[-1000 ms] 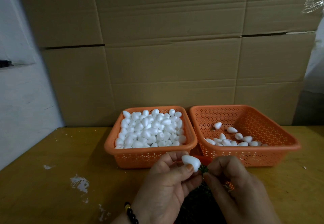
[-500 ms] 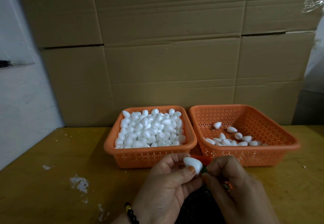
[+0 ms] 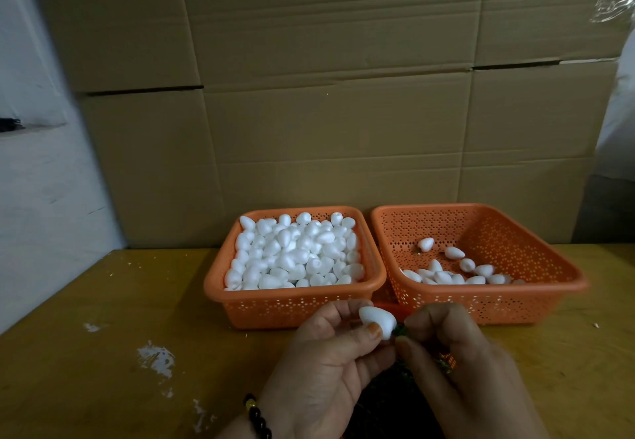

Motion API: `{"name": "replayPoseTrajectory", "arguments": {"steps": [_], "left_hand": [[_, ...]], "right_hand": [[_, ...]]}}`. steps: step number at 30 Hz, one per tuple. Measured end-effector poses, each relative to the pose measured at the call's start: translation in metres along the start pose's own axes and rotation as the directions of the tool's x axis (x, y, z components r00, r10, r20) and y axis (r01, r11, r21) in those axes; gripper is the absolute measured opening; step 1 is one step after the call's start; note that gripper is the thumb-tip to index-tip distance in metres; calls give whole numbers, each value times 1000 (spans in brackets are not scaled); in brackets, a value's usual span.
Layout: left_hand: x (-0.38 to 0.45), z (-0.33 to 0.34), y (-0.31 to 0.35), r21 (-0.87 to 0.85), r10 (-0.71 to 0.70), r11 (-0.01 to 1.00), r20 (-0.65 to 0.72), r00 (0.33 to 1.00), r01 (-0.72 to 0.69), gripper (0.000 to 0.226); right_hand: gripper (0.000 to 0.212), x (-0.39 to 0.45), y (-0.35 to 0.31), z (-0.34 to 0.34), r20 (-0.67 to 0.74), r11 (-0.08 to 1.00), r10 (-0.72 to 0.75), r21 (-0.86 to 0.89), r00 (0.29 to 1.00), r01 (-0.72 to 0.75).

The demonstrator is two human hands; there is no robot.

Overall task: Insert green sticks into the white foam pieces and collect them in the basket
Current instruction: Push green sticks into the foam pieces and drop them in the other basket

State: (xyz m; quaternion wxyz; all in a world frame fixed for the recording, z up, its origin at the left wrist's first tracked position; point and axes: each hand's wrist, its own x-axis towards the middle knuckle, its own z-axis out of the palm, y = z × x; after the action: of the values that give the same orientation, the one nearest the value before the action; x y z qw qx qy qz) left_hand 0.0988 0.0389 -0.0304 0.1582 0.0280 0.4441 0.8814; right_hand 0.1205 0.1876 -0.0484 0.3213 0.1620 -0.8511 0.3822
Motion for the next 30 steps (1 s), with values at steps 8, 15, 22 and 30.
{"name": "replayPoseTrajectory", "arguments": {"steps": [8, 15, 22, 30], "left_hand": [[1, -8, 9, -164, -73, 983, 55, 996, 81, 35], [1, -10, 11, -241, -151, 956, 89, 985, 168, 33], [2, -9, 10, -269, -185, 943, 65, 981, 196, 28], [3, -8, 10, -286, -156, 944, 48, 987, 164, 28]], "right_hand": [[60, -4, 1, 3, 41, 998, 46, 44, 998, -48], [57, -4, 1, 5, 52, 998, 54, 41, 997, -56], [66, -3, -1, 4, 73, 999, 26, 40, 997, -29], [51, -5, -1, 8, 81, 993, 108, 30, 991, -111]]}}
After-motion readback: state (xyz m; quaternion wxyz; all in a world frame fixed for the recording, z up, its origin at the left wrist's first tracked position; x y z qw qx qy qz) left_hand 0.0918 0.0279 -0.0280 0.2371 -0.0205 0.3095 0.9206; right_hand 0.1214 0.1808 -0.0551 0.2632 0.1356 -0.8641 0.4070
